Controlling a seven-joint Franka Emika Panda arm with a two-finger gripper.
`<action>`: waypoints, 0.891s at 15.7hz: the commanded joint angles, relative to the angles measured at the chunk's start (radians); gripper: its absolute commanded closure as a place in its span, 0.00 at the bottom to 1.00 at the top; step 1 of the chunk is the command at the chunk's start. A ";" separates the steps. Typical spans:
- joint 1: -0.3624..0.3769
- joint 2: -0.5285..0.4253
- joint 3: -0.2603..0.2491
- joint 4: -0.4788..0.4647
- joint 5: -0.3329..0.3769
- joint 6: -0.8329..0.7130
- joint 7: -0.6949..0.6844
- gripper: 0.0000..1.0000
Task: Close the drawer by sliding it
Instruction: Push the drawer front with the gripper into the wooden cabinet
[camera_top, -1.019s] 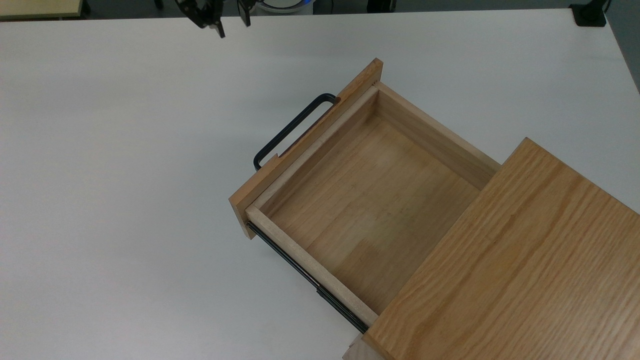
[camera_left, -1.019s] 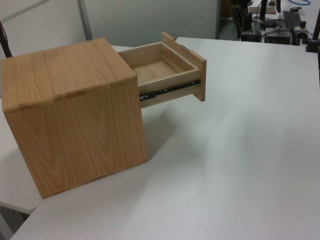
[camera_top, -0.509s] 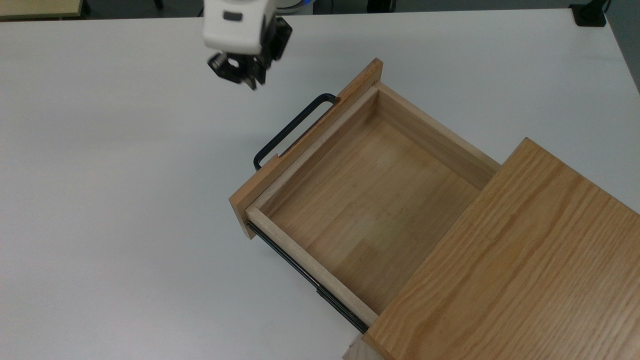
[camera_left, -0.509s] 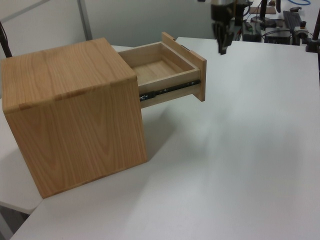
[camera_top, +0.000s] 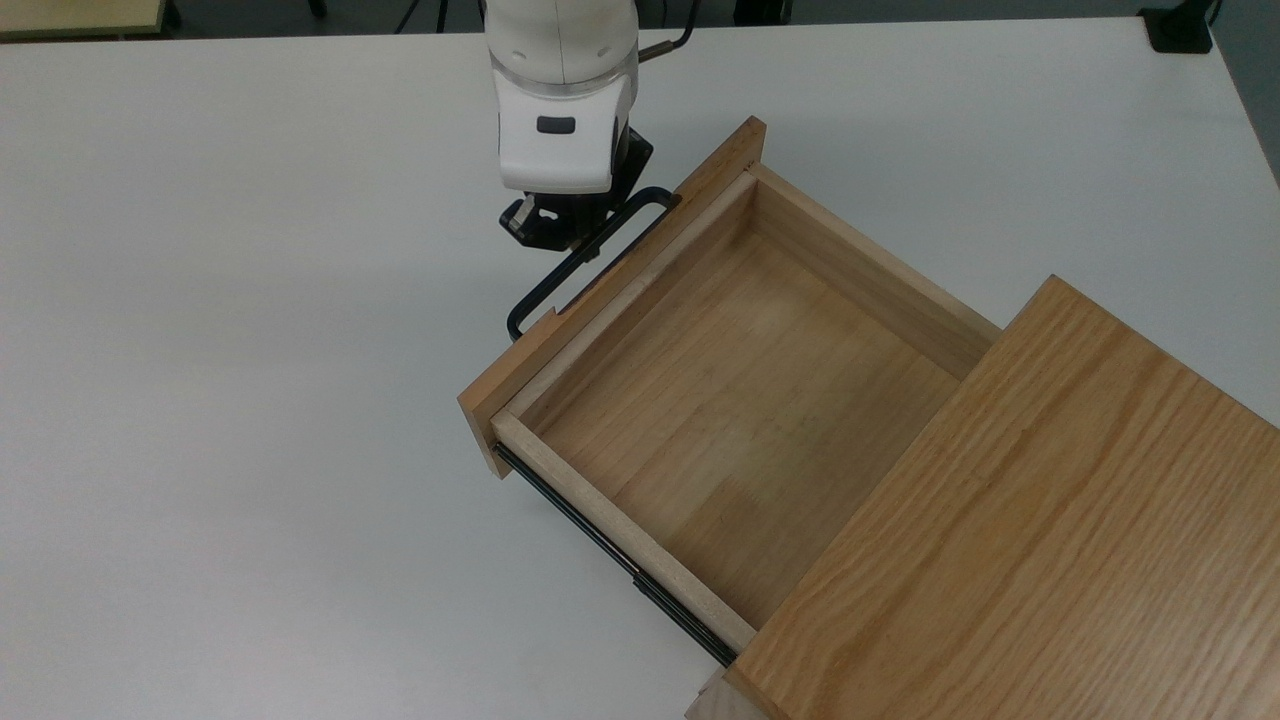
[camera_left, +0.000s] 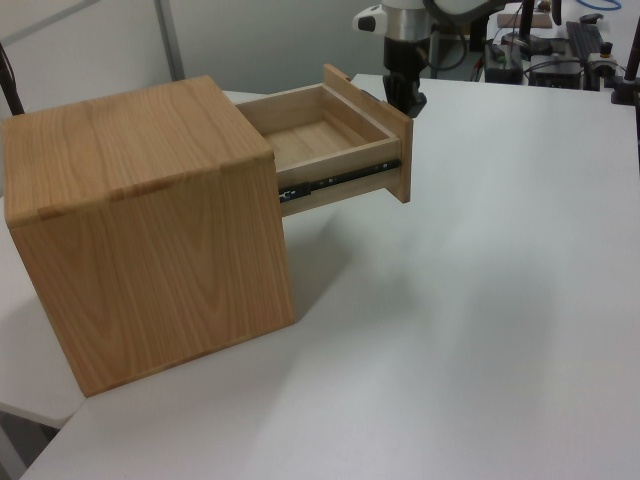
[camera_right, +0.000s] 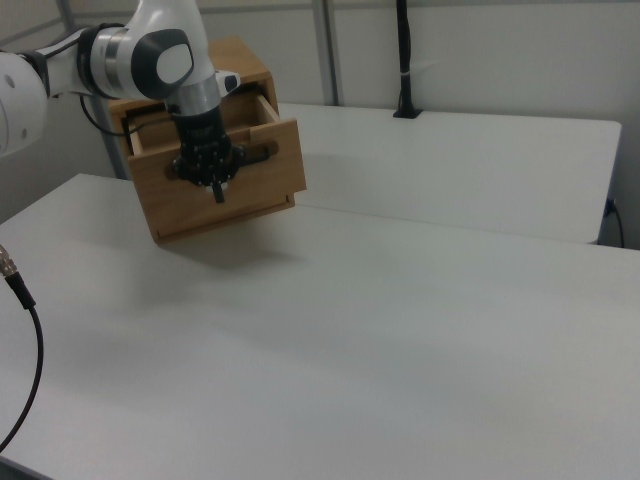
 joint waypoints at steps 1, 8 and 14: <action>0.028 0.034 -0.011 0.069 0.045 0.009 0.002 1.00; 0.105 0.072 -0.010 0.098 0.046 0.189 0.113 1.00; 0.154 0.172 -0.008 0.175 0.046 0.368 0.221 1.00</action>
